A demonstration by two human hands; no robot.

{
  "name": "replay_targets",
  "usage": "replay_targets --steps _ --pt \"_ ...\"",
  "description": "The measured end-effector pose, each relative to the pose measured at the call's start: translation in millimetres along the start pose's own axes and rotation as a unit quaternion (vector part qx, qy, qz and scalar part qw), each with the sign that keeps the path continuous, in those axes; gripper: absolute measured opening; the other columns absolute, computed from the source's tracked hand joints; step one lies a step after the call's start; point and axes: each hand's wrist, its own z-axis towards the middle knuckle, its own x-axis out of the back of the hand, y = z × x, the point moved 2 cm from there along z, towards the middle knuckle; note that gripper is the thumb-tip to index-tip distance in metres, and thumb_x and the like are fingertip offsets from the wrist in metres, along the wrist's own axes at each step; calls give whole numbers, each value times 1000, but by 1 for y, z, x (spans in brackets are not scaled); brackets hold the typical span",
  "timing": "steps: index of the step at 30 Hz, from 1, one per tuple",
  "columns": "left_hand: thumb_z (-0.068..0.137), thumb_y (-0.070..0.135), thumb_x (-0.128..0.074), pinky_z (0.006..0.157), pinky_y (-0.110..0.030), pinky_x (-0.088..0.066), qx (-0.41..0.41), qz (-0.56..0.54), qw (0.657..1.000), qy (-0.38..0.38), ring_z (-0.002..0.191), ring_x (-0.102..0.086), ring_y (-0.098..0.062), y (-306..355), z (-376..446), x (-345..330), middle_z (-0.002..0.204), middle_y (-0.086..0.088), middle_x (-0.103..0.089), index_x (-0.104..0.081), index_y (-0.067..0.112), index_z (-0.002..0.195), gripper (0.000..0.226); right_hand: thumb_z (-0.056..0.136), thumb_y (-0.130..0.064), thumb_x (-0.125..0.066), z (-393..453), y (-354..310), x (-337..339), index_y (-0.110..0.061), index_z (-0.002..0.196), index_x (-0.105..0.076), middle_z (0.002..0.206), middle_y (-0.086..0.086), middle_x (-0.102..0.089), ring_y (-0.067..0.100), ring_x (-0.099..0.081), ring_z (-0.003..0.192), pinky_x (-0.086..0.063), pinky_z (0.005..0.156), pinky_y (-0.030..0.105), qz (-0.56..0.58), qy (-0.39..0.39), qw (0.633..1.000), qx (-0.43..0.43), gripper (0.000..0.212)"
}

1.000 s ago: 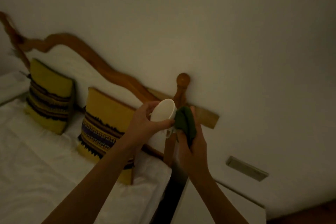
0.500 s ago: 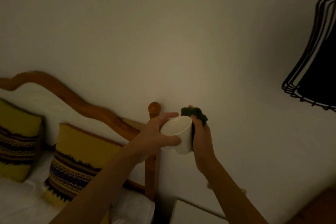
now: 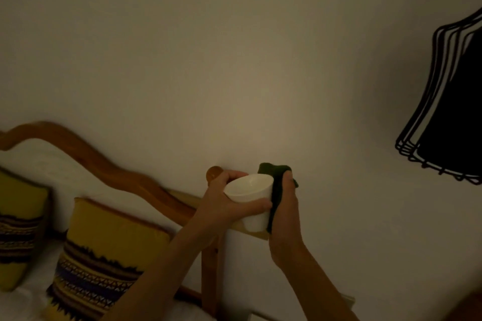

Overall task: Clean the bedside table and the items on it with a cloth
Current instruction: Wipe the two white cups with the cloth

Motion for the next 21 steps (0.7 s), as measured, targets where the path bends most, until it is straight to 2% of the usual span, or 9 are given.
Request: replay_targets --steps 3,5,7,9,12,14,17,19,21 --pt "47 49 -90 76 -28 -60 -52 8 998 -36 100 -64 -8 5 3 -1 102 20 -60 -57 29 113 77 80 -73 -41 11 -14 6 -36 105 -77 104 5 -77 20 -76 88 -60 63 33 8 -59 996 -61 58" --pt "50 50 -88 75 -27 -59 -70 8 997 -41 101 -64 -10 4 6 0 105 16 -59 -55 28 113 74 85 -72 -41 15 -20 7 -33 104 -78 101 6 -78 22 -76 86 -60 62 34 -8 -82 992 -98 57" --pt "52 50 -86 75 -30 -60 -82 16 995 -45 100 -63 -10 3 9 0 108 11 -56 -54 27 113 72 90 -72 -40 20 -18 9 -28 109 -76 105 11 -77 31 -73 97 -61 73 44 -36 -91 982 -159 60" --pt "54 47 -86 74 -27 -58 -106 26 993 -51 98 -61 -4 3 9 -2 106 17 -52 -52 21 113 73 92 -71 -39 22 -15 11 -22 114 -74 111 18 -74 39 -69 103 -55 86 56 -35 -110 970 -212 64" --pt "61 34 -87 76 -19 -55 -145 16 986 -78 101 -61 0 3 7 -8 107 26 -54 -47 12 119 74 93 -62 -43 22 -8 18 -24 100 -78 100 14 -76 32 -74 84 -58 73 54 -16 -153 959 -237 52" --pt "62 31 -87 78 -22 -56 -142 9 984 -104 106 -63 -6 4 7 -11 113 22 -58 -44 14 129 81 93 -56 -45 21 -5 21 -28 97 -79 97 12 -77 33 -75 83 -59 69 57 -13 -177 955 -237 43" --pt "63 34 -85 80 -23 -56 -134 19 981 -137 108 -63 -9 3 6 -14 119 9 -59 -43 21 140 89 93 -51 -47 21 -3 21 -25 96 -78 96 16 -76 35 -75 80 -59 64 55 -23 -149 965 -215 41" --pt "63 39 -81 84 -18 -53 -142 34 982 -122 112 -59 -2 3 4 -17 125 6 -56 -43 24 141 88 96 -49 -43 21 -2 18 -19 101 -76 99 21 -74 38 -72 83 -58 64 53 -26 -100 978 -182 45" --pt "63 43 -78 90 -19 -53 -138 31 986 -93 117 -56 -1 0 3 -20 133 6 -55 -44 24 142 89 99 -49 -43 18 -2 16 -15 107 -72 102 21 -72 39 -69 91 -58 70 50 -23 -24 990 -138 45"
